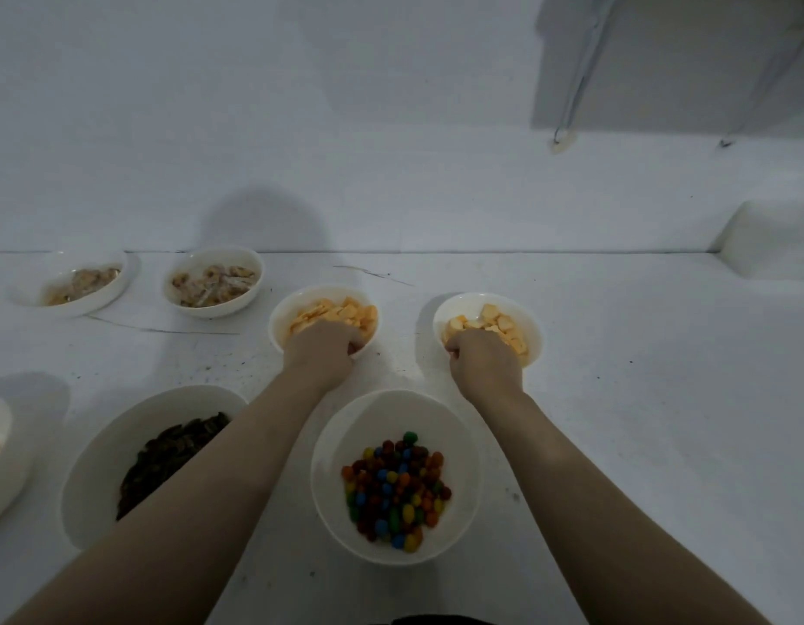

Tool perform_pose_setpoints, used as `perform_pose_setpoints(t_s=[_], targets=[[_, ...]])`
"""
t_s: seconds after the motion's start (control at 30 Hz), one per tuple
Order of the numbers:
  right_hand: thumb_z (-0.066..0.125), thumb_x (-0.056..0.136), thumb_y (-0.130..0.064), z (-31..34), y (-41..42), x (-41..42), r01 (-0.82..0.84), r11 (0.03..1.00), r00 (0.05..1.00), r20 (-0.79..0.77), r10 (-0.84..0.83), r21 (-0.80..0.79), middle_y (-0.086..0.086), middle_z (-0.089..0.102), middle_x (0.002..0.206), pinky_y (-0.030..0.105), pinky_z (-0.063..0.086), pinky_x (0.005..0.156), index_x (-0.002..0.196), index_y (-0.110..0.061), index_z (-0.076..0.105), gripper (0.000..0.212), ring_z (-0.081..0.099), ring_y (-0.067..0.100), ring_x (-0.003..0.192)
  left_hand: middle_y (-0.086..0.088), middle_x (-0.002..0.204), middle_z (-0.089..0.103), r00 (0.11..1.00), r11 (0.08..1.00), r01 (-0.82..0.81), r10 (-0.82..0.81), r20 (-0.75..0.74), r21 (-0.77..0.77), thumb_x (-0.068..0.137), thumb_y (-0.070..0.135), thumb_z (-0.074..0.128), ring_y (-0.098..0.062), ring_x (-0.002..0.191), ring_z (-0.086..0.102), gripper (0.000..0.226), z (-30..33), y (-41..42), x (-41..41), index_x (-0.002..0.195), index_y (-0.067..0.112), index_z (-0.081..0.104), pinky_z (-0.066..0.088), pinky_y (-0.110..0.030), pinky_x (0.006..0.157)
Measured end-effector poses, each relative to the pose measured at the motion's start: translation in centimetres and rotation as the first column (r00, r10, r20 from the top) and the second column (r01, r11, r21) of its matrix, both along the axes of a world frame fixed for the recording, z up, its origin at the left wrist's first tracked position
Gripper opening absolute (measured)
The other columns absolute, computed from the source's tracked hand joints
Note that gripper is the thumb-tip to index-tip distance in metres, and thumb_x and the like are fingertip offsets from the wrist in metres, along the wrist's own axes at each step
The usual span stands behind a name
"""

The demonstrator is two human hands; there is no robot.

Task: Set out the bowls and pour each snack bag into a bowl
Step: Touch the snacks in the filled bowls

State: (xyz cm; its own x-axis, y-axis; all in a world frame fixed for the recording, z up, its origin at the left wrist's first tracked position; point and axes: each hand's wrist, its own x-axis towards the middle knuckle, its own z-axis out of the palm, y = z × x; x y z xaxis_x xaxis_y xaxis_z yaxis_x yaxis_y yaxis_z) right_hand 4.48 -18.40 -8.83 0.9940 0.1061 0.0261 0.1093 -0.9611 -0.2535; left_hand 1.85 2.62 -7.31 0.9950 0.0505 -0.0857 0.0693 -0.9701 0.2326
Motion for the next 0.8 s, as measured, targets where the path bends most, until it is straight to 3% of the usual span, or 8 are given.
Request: perform_pose_setpoints(t_s=[0.13, 0.33, 0.67, 0.8], targets=[[0.048, 0.091, -0.001, -0.6, -0.5, 2.4, 0.006, 1.0, 0.999, 0.049, -0.007, 0.029, 0.002, 0.07, 0.095, 0.024, 0.038, 0.053, 0.099, -0.018, 0.073, 0.031, 0.063, 0.022, 0.083, 0.001, 0.111, 0.068, 0.998, 0.999, -0.03, 0.031, 0.06, -0.021, 0.09, 0.005, 0.05, -0.024, 0.102, 0.061, 0.042, -0.3, 0.0, 2.8, 0.116, 0.033, 0.068, 0.054, -0.037, 0.081], [0.048, 0.095, -0.004, -1.0, -0.6, 5.9, 0.011, 0.999, 0.996, 0.088, -0.014, 0.037, 0.002, 0.068, 0.112, 0.027, 0.044, 0.063, 0.118, -0.022, 0.069, 0.036, 0.063, 0.023, 0.098, 0.002, 0.114, 0.069, 0.995, 0.998, -0.039, 0.042, 0.089, -0.044, 0.091, 0.005, 0.049, -0.024, 0.103, 0.062, 0.044, -0.5, 0.0, 6.6, 0.118, 0.034, 0.067, 0.056, -0.039, 0.079], [0.048, 0.093, 0.001, -0.4, -0.6, 8.6, 0.03, 0.997, 0.999, 0.036, -0.033, 0.066, 0.004, 0.062, 0.117, 0.031, 0.043, 0.068, 0.121, -0.021, 0.068, 0.04, 0.056, 0.025, 0.108, 0.003, 0.121, 0.065, 0.994, 0.998, -0.043, 0.048, 0.094, -0.053, 0.093, 0.011, 0.052, -0.025, 0.105, 0.06, 0.038, -0.8, -0.1, 8.8, 0.122, 0.032, 0.065, 0.055, -0.041, 0.082], [0.047, 0.097, -0.008, 0.2, -0.5, 7.5, 0.016, 0.998, 0.995, 0.094, -0.022, 0.067, 0.005, 0.058, 0.121, 0.033, 0.042, 0.068, 0.126, -0.019, 0.062, 0.034, 0.048, 0.026, 0.115, 0.003, 0.126, 0.062, 0.993, 0.999, -0.039, 0.041, 0.107, -0.027, 0.091, 0.019, 0.058, -0.025, 0.112, 0.058, 0.035, -0.5, 0.1, 7.7, 0.124, 0.03, 0.063, 0.052, -0.041, 0.087]])
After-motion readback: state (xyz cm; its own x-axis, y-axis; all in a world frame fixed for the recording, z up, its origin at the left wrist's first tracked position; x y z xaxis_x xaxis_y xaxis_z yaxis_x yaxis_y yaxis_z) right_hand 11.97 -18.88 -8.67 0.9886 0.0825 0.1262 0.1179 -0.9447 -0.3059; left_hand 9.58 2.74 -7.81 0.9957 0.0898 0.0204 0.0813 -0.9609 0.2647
